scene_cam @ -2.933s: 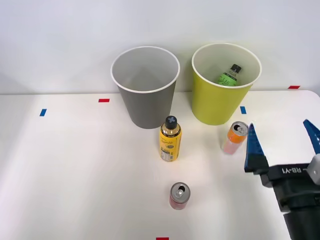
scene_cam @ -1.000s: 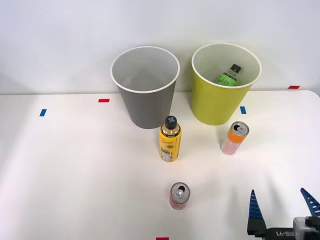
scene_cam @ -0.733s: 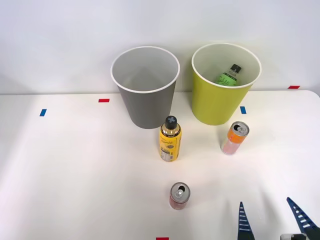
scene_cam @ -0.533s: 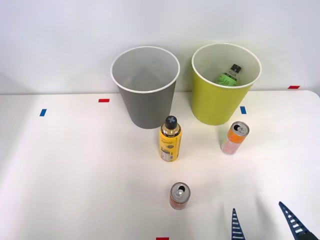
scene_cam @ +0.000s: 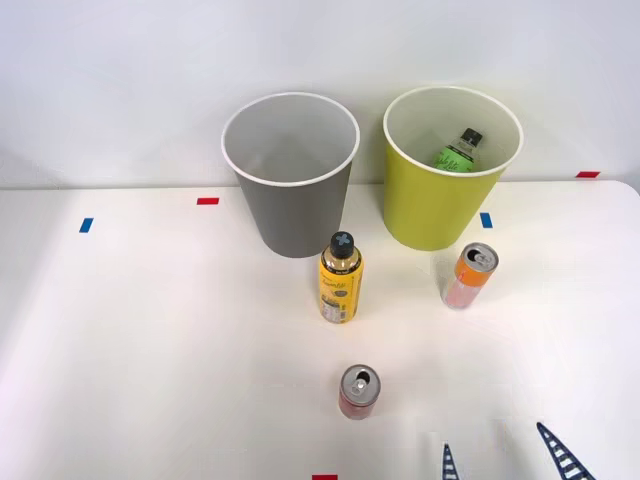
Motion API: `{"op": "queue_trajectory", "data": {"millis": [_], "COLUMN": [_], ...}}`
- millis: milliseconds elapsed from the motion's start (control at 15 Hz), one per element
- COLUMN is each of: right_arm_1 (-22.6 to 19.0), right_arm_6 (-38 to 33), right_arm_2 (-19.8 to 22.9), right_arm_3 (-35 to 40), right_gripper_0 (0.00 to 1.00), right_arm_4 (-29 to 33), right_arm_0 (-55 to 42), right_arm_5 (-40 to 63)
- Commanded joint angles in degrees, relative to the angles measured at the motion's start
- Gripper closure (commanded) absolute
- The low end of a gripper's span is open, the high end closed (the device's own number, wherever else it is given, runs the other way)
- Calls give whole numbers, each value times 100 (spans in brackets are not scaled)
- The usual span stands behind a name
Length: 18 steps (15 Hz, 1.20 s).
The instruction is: Put cans in the gray bin, plastic bottles in the light green bin
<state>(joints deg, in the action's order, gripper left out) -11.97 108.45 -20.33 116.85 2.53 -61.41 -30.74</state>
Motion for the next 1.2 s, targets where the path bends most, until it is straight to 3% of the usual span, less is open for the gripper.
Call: {"op": "queue_trajectory", "data": {"millis": [67, 667, 933, 1200], "right_arm_1": [-7, 459, 432, 371], "right_arm_6": [62, 229, 317, 396], "right_arm_2": [-200, -446, -384, -349], "right_arm_3": [-4, -1542, -1560, -1560], "right_gripper_0": [0, 0, 0, 0], "right_arm_4": [-121, -244, -930, -1176], "right_arm_0": [-99, 419, 437, 437], "right_arm_5": [-178, -1751, -1953, -2068]}}
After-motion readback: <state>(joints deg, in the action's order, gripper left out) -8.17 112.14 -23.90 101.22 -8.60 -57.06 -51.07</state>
